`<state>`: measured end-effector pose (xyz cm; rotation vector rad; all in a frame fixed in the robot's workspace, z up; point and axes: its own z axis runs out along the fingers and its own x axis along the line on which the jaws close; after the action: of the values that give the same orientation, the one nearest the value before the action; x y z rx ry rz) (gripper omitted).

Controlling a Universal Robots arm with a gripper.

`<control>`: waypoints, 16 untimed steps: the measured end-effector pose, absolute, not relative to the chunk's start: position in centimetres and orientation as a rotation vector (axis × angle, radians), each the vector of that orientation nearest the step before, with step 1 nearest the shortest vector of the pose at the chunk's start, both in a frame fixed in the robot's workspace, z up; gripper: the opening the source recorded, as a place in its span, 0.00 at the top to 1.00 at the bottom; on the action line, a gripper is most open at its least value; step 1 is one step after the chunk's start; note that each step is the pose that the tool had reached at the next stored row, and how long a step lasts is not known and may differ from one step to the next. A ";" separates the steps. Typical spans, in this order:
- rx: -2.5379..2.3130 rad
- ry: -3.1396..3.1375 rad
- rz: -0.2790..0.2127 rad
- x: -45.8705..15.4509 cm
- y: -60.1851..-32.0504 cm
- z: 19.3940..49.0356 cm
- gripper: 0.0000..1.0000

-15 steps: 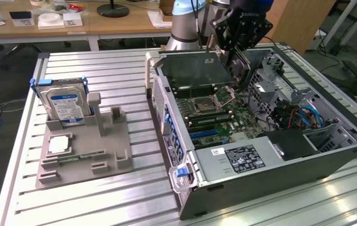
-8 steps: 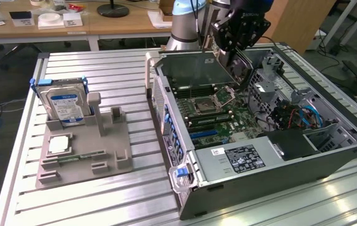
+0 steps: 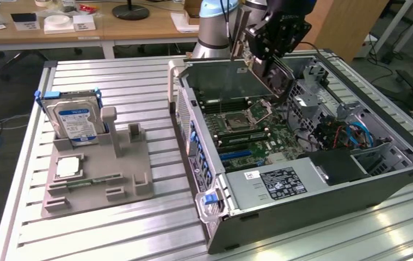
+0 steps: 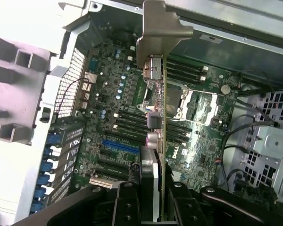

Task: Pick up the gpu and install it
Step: 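Insert the gpu into the slot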

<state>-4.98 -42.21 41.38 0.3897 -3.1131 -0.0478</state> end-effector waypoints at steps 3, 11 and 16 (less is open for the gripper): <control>0.442 -3.105 -0.048 -5.0 -42.2 41.4 0.72; 0.589 -3.080 -0.048 -5.0 -42.2 41.4 0.72; 0.688 -3.058 -0.047 -5.0 -42.2 41.4 0.72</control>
<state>-4.98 -42.22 41.36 0.6884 -3.0580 -0.0471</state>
